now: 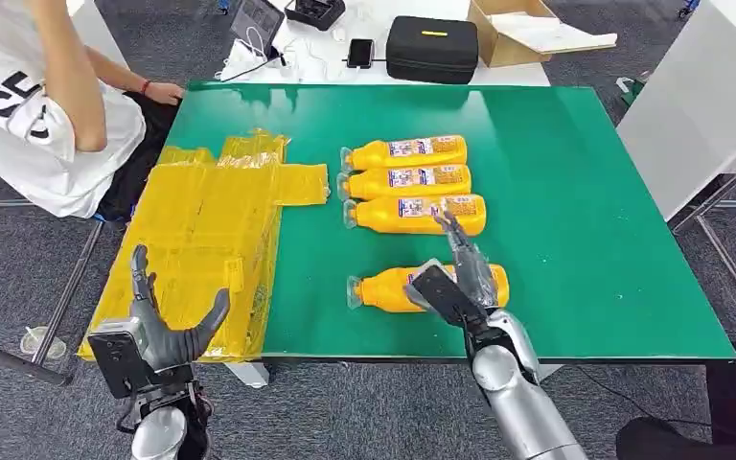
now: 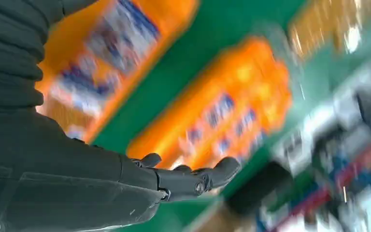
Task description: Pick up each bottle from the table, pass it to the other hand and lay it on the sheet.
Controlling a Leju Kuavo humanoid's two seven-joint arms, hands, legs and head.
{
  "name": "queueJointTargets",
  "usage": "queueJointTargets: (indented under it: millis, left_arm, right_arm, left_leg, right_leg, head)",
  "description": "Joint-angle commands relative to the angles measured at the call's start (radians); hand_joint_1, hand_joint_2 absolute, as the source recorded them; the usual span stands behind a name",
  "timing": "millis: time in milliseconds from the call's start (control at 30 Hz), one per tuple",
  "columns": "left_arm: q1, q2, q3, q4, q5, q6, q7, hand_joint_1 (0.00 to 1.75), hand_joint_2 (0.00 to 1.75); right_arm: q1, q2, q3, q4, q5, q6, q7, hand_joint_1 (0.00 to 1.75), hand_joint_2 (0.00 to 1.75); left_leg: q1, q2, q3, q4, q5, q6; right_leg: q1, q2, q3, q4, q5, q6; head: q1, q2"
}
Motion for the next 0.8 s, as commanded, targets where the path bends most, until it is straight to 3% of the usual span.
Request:
queueJointTargets:
  millis: [33,333,400,800]
  left_arm:
    - [-0.064,0.027,0.029,0.109,-0.001,-0.01,0.002,0.0,1.75]
    - [-0.095,0.027,0.023,0.162,0.002,-0.013,0.003,0.0,1.75]
    - [-0.095,0.027,0.023,0.161,0.003,-0.012,0.004,0.0,1.75]
    - [-0.105,0.029,0.02,0.183,0.006,-0.011,0.018,0.0,1.75]
  right_arm:
    - [-0.115,-0.134,0.108,0.194,-0.064,0.153,0.0,0.0,1.75]
    - [-0.137,-0.27,0.193,0.182,-0.113,0.254,0.038,0.0,1.75]
    - [-0.139,-0.28,0.196,0.175,-0.117,0.254,0.045,0.0,1.75]
    - [-0.199,-0.367,0.301,0.206,-0.083,0.305,0.135,0.0,1.75]
  left_leg:
    - [0.0,0.002,0.005,-0.001,-0.001,0.001]
    - [0.0,0.001,0.008,-0.001,-0.002,0.001]
    - [-0.001,0.0,0.002,-0.001,0.0,0.001]
    - [0.0,0.0,0.006,0.0,-0.001,0.001]
  right_leg:
    - [0.001,0.0,0.005,-0.002,0.0,-0.002]
    - [0.001,-0.001,0.009,-0.002,-0.002,-0.002]
    - [0.0,-0.001,0.002,-0.001,0.0,-0.001]
    - [0.001,-0.001,0.006,-0.002,-0.001,-0.001]
  head:
    - [0.0,0.0]
    - [0.0,0.0]
    - [-0.001,0.0]
    - [0.0,0.0]
